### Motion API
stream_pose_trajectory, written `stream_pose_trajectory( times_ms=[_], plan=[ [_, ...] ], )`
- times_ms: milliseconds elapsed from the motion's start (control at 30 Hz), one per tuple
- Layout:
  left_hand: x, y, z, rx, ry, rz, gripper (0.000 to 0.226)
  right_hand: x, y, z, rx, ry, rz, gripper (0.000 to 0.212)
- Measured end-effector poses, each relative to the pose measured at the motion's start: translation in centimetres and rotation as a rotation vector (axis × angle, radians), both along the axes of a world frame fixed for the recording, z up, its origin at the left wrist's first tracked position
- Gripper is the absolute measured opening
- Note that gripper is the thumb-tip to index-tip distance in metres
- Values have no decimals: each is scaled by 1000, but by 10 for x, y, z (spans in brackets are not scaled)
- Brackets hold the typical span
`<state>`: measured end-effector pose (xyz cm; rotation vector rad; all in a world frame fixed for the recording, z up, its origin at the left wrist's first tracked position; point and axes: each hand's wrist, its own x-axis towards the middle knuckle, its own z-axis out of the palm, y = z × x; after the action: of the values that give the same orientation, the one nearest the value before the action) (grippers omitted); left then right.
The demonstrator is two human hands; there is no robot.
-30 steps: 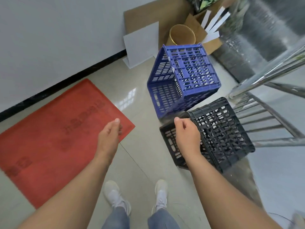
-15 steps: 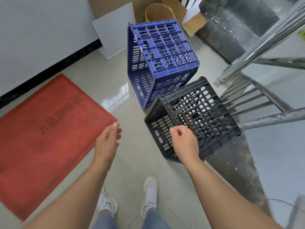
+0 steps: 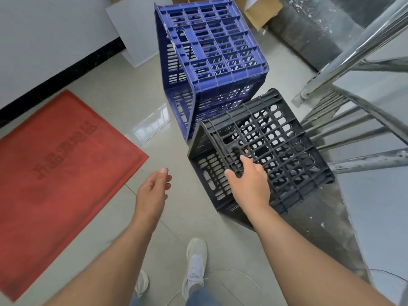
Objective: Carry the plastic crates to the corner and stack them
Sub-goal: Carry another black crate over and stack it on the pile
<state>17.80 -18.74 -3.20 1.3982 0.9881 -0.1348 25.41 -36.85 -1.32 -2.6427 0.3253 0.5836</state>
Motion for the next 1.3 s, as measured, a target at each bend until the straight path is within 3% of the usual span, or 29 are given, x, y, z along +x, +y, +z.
stream_pose_trajectory(
  times_ms=[200,833,1300],
  plan=[
    [-1,7,-15,22,5,12,19,0,11,-24,-52,79,20,66],
    [-37,53,-34,30,0,76,22,-1,35,-14,-186,-120,23,53],
    [-88,119,-40,102,89,180,23,-26,114,12,-15,-79,120,49]
  ],
)
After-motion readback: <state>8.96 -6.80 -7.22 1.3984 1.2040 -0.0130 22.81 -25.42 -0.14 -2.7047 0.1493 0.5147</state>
